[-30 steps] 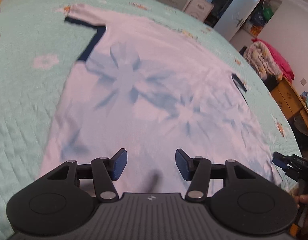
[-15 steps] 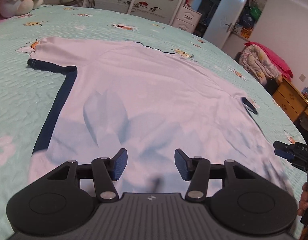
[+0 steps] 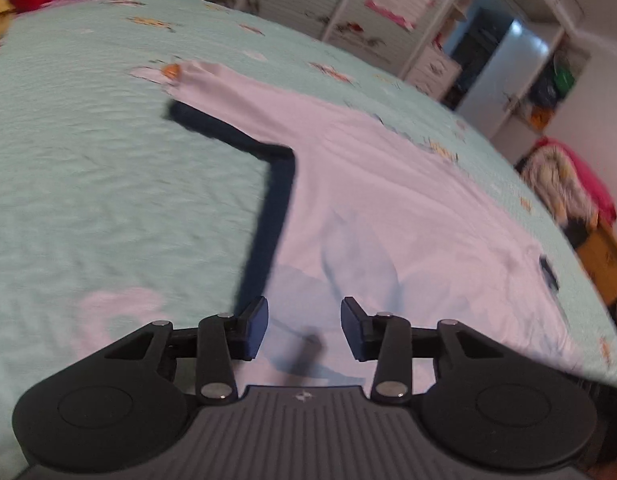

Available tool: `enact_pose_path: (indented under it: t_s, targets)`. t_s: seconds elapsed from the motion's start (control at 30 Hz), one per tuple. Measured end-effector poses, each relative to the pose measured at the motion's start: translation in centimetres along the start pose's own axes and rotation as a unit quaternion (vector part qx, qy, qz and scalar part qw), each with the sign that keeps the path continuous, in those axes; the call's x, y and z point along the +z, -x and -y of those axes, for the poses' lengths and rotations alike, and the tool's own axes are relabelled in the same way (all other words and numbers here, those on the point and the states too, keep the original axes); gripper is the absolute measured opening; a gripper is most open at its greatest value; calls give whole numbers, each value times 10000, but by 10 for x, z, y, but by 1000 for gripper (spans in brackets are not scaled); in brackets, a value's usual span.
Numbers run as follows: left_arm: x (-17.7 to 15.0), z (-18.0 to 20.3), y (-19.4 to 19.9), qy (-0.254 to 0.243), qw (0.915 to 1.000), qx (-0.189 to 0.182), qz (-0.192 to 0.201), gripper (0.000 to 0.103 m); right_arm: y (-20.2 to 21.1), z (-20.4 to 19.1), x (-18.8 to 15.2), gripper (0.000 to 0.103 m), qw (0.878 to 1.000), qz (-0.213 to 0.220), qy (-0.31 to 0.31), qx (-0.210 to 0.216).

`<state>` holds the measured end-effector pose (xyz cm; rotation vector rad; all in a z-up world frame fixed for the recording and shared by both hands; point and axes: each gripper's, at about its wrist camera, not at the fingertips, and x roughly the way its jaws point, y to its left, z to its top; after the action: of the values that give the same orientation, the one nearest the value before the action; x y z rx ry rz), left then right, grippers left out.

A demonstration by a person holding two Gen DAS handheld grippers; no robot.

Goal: Fold clothes

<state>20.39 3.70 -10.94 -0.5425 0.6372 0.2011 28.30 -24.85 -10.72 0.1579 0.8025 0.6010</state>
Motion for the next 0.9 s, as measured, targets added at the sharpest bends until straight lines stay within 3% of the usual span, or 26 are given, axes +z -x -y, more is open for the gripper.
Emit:
enact_pose_path:
  t_s: [0.07, 0.17, 0.27, 0.33, 0.4, 0.5, 0.63, 0.77, 0.87, 0.9]
  targets:
    - [1, -8, 11, 222, 9996, 24, 169, 46, 1, -15, -1, 34, 9991, -15, 287, 298]
    - [7, 2, 15, 355, 9976, -562, 180, 47, 18, 11, 8, 34, 9983, 527, -133, 211]
    - [8, 55, -6, -410, 9960, -792, -51, 50, 37, 57, 18, 35, 9887, 1158, -951, -63]
    - [5, 97, -30, -818, 9905, -1068, -281, 50, 49, 97, 19, 35, 9749, 1523, -1574, -396]
    - [-3, 141, -57, -1173, 9817, -1411, -504, 50, 58, 130, 15, 35, 9604, 1868, -1898, -824]
    - [-22, 196, -98, -2036, 9625, -1668, -663, 51, 58, 147, 6, 35, 9551, 1953, -2082, -799]
    - [-17, 181, -129, -2168, 9683, -1109, -559, 33, 57, 165, -6, 26, 9502, 2003, -2294, -664]
    - [22, 96, -114, -1480, 9883, -274, -264, 26, 55, 184, -18, 27, 9447, 2052, -2504, -529]
    - [46, 40, -93, -926, 9944, 506, -25, 21, 53, 195, -24, 27, 9403, 2094, -2653, -410]
    - [52, 31, -86, -696, 9963, 507, 40, 20, 53, 195, -25, 27, 9390, 2115, -2687, -361]
